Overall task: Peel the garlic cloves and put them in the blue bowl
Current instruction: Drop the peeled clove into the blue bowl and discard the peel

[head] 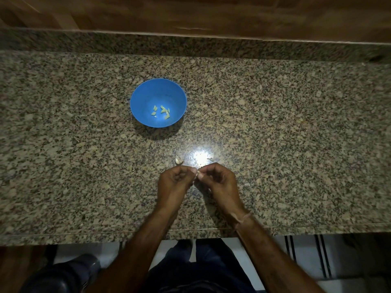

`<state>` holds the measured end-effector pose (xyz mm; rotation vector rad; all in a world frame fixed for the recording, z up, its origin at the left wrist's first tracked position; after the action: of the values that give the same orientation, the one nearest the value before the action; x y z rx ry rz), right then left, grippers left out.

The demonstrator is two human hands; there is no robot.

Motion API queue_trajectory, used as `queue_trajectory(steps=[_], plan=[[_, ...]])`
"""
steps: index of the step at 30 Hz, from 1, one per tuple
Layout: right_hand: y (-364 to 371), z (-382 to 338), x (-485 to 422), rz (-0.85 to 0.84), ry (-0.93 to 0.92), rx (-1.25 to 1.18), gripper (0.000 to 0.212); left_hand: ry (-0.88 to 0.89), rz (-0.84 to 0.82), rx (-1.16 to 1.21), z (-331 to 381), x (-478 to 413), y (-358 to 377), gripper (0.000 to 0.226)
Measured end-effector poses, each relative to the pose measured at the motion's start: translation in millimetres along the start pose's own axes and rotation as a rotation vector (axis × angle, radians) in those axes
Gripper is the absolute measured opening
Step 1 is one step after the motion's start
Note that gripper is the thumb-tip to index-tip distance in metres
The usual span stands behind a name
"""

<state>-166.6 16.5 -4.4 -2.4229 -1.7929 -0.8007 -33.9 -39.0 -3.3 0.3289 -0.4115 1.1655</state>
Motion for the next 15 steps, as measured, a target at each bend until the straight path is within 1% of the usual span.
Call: queue_trajectory(steps=[5, 8, 10, 11, 13, 15], plan=[[-0.7, -2.6, 3.2, -0.007, -0.005, 0.034, 0.010, -0.013, -0.015, 0.006, -4.4, -0.1, -3.6, 0.009], [-1.7, -1.8, 4.2, 0.007, -0.035, 0.123, 0.009, 0.068, -0.037, -0.113, -2.3, 1.3, -4.9, 0.008], [-3.3, -2.9, 5.1, 0.013, -0.081, 0.253, 0.005, 0.138, -0.050, -0.259, -0.9, 3.7, -6.3, 0.013], [-4.5, -2.9, 5.3, 0.014, -0.115, 0.360, 0.004, 0.164, -0.057, -0.334, -0.4, 5.2, -7.0, 0.015], [-4.8, -2.5, 4.6, 0.009, -0.190, 0.584, 0.008, 0.214, -0.089, -0.470, 0.4, 7.7, -7.2, 0.019], [-4.1, -1.6, 2.7, -0.007, -0.243, 0.702, 0.012, 0.268, -0.133, -0.557, 0.4, 8.4, -6.2, 0.022]])
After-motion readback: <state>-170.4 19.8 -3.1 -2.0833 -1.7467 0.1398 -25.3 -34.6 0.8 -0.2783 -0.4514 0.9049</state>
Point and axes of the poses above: each hand's wrist, its own x-axis away from the middle knuckle, its own y-axis out of the palm, z = x × y, the point moved 1 cm from there along -x, towards the middle knuckle, and after that the axes turned 8 degrees about -z, right-handed, at the moved point
